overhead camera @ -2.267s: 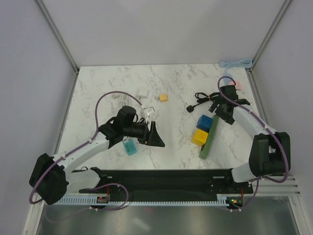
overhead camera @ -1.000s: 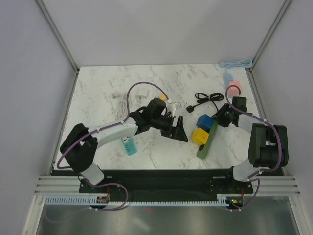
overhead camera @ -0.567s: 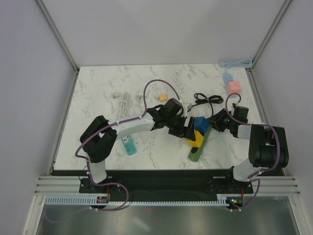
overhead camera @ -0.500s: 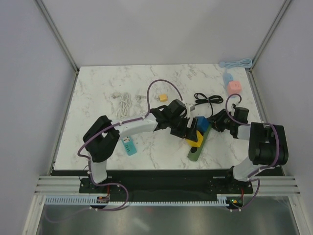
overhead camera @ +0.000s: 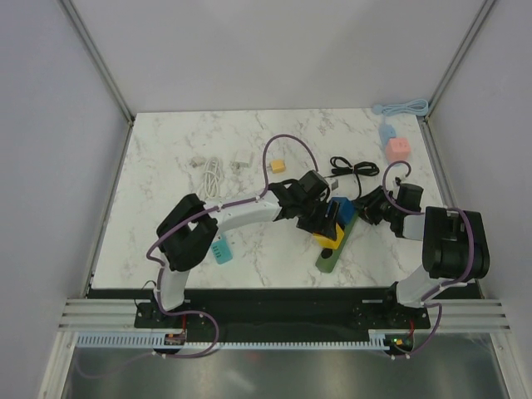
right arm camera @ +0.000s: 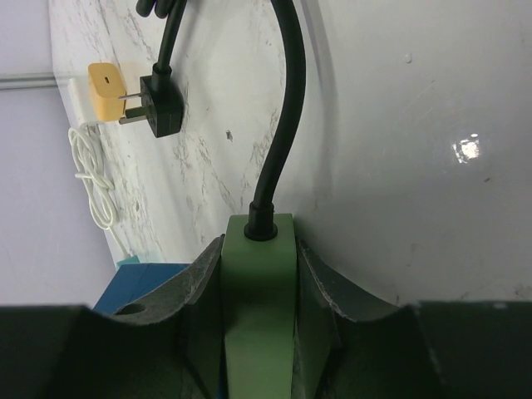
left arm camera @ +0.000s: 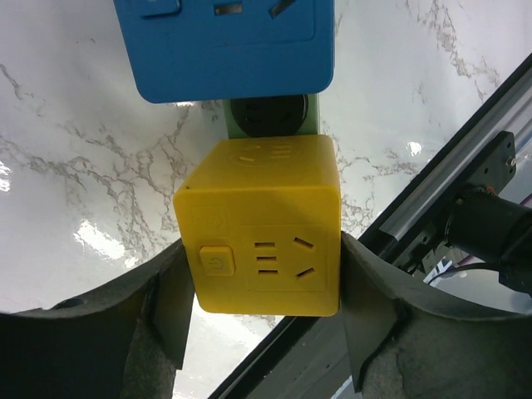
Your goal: Pull the plug off the socket
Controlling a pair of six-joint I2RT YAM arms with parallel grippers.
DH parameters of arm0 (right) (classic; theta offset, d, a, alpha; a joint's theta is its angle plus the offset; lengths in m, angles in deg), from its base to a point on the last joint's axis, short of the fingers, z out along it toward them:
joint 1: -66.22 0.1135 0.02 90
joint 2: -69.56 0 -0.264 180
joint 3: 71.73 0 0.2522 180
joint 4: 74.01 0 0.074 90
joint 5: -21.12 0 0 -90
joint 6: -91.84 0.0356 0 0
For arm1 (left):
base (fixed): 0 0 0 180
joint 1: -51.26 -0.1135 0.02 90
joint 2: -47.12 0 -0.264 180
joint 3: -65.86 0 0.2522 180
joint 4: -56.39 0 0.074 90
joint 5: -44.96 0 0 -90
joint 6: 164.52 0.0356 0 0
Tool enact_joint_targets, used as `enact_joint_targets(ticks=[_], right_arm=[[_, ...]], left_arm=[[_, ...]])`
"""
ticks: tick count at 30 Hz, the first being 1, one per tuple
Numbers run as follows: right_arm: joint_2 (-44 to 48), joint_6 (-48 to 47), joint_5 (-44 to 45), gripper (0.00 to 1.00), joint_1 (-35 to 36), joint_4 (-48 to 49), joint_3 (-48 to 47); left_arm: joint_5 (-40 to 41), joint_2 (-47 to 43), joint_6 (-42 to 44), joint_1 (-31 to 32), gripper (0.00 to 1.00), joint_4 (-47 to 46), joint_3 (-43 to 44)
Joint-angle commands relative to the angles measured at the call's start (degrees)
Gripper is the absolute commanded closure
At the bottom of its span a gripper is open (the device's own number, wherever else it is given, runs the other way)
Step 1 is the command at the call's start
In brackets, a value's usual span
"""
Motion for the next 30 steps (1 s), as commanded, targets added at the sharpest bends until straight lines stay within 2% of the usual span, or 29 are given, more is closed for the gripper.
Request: enact_joint_targets(ticks=[1,4,8,9,10,16,21,23,27,30], right_arm=[[1.3,-2.8,0.0,0.96,0.4,-0.9,0.0],[0.9,-2.5,-0.2,0.95,0.4,-0.8,-0.2],[0.7,-3.6,1.1,1.0,0.6,-2.0,-0.5],[0.7,-4.4,1.5,1.0,0.7,-2.4,-0.5],[0.7,-4.7,2.0,1.0,0.8,-2.5,-0.5],[1.9,-5.9,3.5,1.0,1.0,-1.7,1.4],[3.4,-7.6,5.0,1.0,0.9,-3.2,2.1],[3.8,-7.7,5.5,1.0,0.9,-3.2,2.4],[4.6,-9.3,7.0,1.0,0.9,-4.4,2.9],[6.1,-10.6,8.9,1.0,0.8,-4.8,4.1]], left_arm=[[2.4,2.2,2.4,0.5,0.36,2.1,3.9],[1.5,2.9,2.7,0.7,0.54,2.3,4.6],[1.4,2.7,2.7,0.6,0.77,2.3,4.6],[1.4,2.4,2.7,0.6,0.93,2.2,4.6],[1.8,2.2,2.7,0.6,0.98,2.3,4.8],[1.7,-2.1,0.1,0.3,0.98,-1.0,3.3],[1.3,-8.9,-5.1,-0.8,0.98,-13.6,-7.0],[3.9,-10.3,-4.7,-0.7,0.98,-13.9,-8.4],[16.7,-11.4,1.8,3.6,0.98,-10.8,-8.5],[13.4,-10.9,-0.3,3.3,0.98,-10.3,-8.2]])
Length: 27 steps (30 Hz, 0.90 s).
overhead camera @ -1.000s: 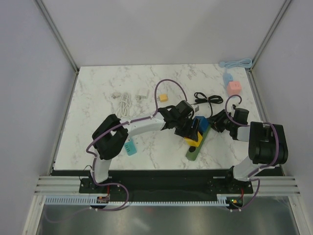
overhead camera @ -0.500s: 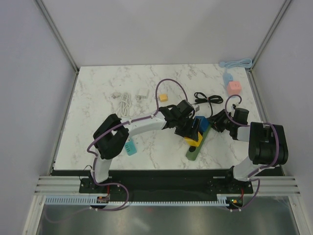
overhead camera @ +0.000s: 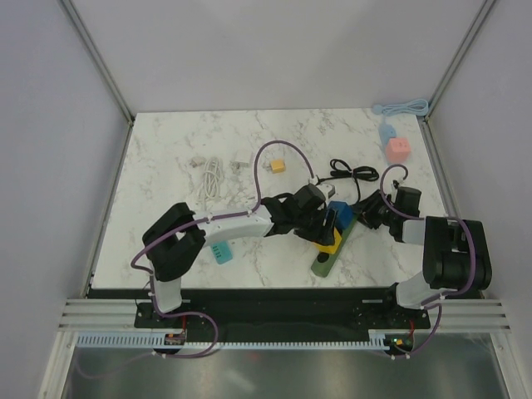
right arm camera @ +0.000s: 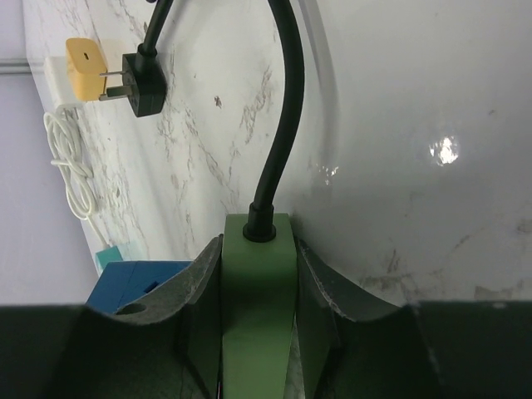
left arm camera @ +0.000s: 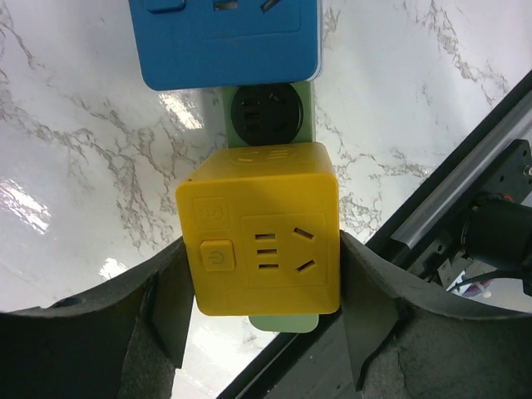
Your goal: Pull the plug off the socket
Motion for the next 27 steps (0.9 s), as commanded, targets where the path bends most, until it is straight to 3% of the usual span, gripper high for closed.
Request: enact_joint_targets(ticks=[1,6,9,11,13,15,17,21,23,27], right_arm=[[2.3,-8.5,6.6,1.0,-0.2,-1.2,2.3],[2.5,-8.0,6.3,1.0,-0.6,2.0,4.2],[0.9,-7.4,5.5,1.0,-1.1,3.4,4.2],[-0.1,-7.1,5.1,1.0,-1.5,3.9,4.2],[-0.2,-6.9,4.5,1.0,-1.7,4.4,4.3],[0.2,-7.2,4.9,1.0,-1.7,4.2,4.3],[0.7,-7.5,5.4,1.0,-1.7,3.8,4.5],[0.4,-7.4,5.4,1.0,-1.8,3.7,4.4],[0.3,-7.4,5.4,1.0,-2.0,3.7,4.4],[0.1,-7.3,5.6,1.0,-2.4,3.4,4.4]], left_arm=[[-0.6,-4.3,0.1,-0.7,0.98,-3.3,-0.1],[-13.8,-6.7,-9.8,-4.5,0.98,-17.3,-6.4],[-14.1,-7.8,-10.8,-5.1,0.98,-19.1,-7.4],[-10.6,-9.6,-6.8,-3.8,0.98,-14.8,-7.2],[4.5,-10.3,-0.2,-0.7,0.98,-6.2,-2.5],[11.0,-9.4,4.5,1.8,0.98,0.4,0.4],[4.8,-9.9,1.3,-0.1,0.98,-0.4,-1.2],[-10.9,-11.7,-9.7,-5.9,0.98,-14.6,-12.5],[-12.0,-12.4,-11.9,-7.5,0.98,-20.0,-14.1],[-4.2,-14.2,-9.0,-6.8,0.98,-16.2,-12.7]])
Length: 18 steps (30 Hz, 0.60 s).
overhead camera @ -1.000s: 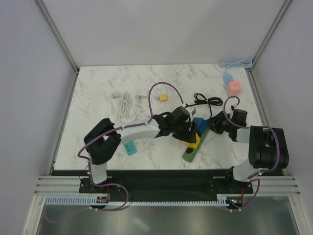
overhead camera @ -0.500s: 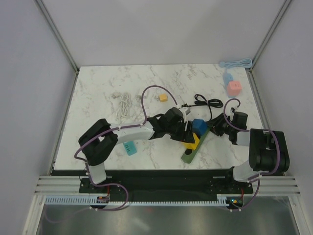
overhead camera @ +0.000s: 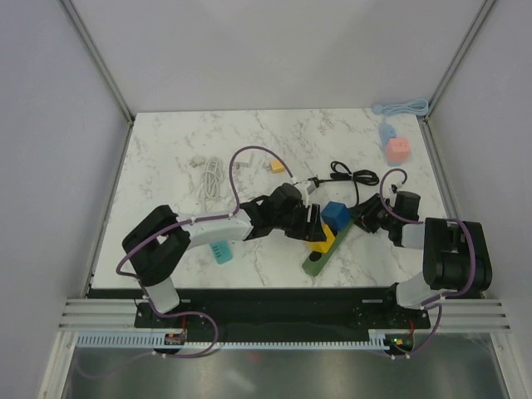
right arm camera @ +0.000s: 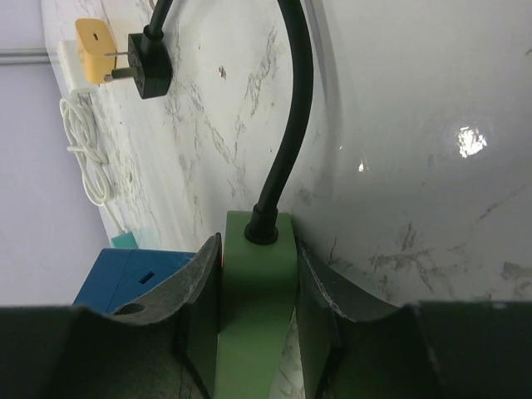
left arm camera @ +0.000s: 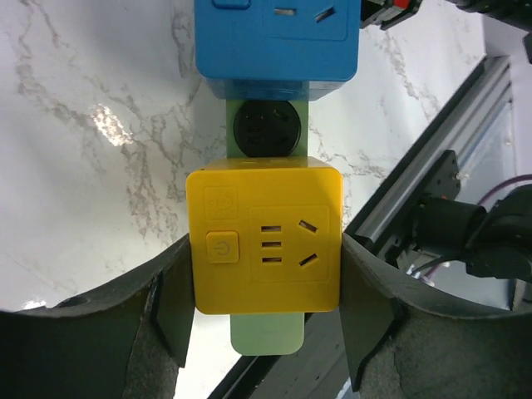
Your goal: Pull the plug off the socket
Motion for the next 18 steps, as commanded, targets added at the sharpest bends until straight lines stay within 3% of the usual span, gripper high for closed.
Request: enact_joint_targets(ticks=[1,2,4,7,8,10,12,13,14,15,18], right_arm=[[-1.0,-9.0,7.7,1.0,-2.1,0.7,0.9],[-1.0,-9.2,7.6,1.0,-2.1,0.7,0.9],[-0.7,-9.3,7.9,1.0,-2.1,0.4,0.9],[-0.6,-9.5,7.9,1.0,-2.1,0.3,0.9],[-0.7,-9.4,7.7,1.0,-2.1,0.4,0.9],[-0.7,-9.6,7.5,1.0,-2.1,0.7,0.9],[-0.7,-9.7,7.4,1.0,-2.1,0.8,0.9],[-0.6,-9.8,7.3,1.0,-2.1,0.8,1.0],[-0.6,-9.7,7.2,1.0,-2.0,1.0,1.0],[-0.5,-9.8,7.2,1.0,-2.0,1.0,1.0],[-0.6,-9.8,7.2,1.0,-2.0,1.0,1.0]], left_arm=[[8.3,-7.3,2.1,0.8,0.98,6.3,3.3],[14.3,-6.5,4.6,1.9,0.98,9.4,7.4],[14.5,-5.2,7.1,2.6,0.98,13.6,9.9],[-0.6,-3.0,3.7,-1.3,0.98,10.2,9.3],[-9.2,-2.1,1.6,-2.3,0.98,5.5,7.7],[-12.3,-1.8,0.2,-2.5,0.98,2.5,6.8],[-8.5,-0.9,5.4,-1.7,0.98,8.6,10.5],[-4.0,-0.1,8.4,0.3,0.98,14.7,13.3],[6.5,0.7,11.6,1.8,0.98,23.9,19.5],[9.6,1.7,15.8,2.8,0.98,26.9,21.7],[1.9,2.0,12.5,-0.5,0.98,24.1,20.9]])
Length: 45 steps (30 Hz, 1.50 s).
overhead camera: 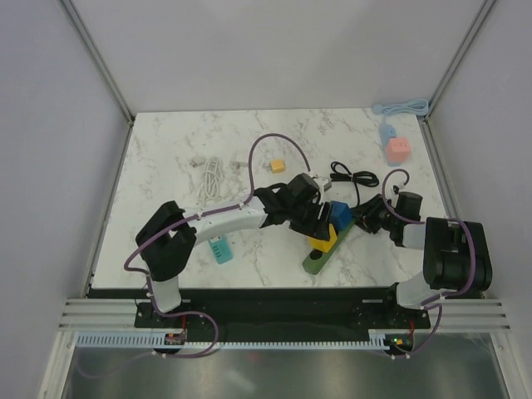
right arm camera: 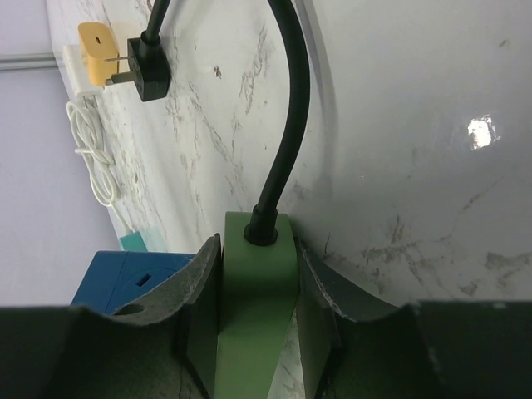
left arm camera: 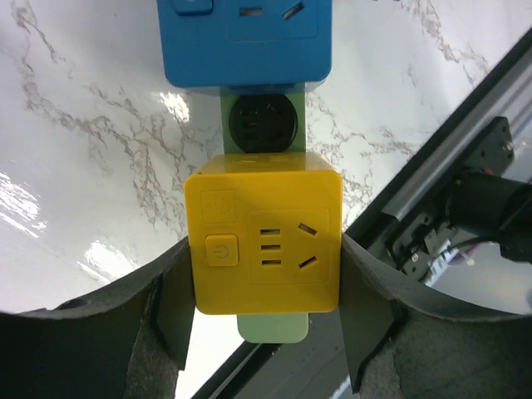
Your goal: Pull the plug off the socket
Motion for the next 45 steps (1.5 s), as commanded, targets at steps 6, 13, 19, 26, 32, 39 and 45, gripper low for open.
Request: enact_joint_targets(ticks=[6,13,19,26,32,39,45], right_arm=[[0.0,-10.9,8.5,1.0,-1.0,1.3,1.1],[0.1,-11.0,8.6,1.0,-1.0,1.2,1.2],[-0.3,-11.0,8.8,1.0,-1.0,1.0,1.0],[-0.2,-10.8,8.5,1.0,-1.0,1.1,1.0],[0.1,-10.8,8.1,1.0,-1.0,1.4,1.2],[0.8,-10.8,8.0,1.0,-1.0,1.8,1.6],[0.9,-10.8,7.6,1.0,-0.9,2.0,1.6]], left_arm=[[-23.9,-7.5,-13.5,-10.0,0.98,-23.9,-12.5],[5.4,-9.0,0.3,-2.7,0.98,-1.2,-2.7],[14.8,-9.0,6.2,-0.1,0.98,5.4,0.8],[11.6,-13.8,4.9,-5.1,0.98,4.2,-3.6],[-3.0,-15.4,3.5,-20.5,0.98,4.2,-5.6],[-20.0,-7.7,1.1,-34.8,0.98,1.8,-1.9],[-31.6,3.0,-1.1,-39.9,0.98,1.2,6.9]])
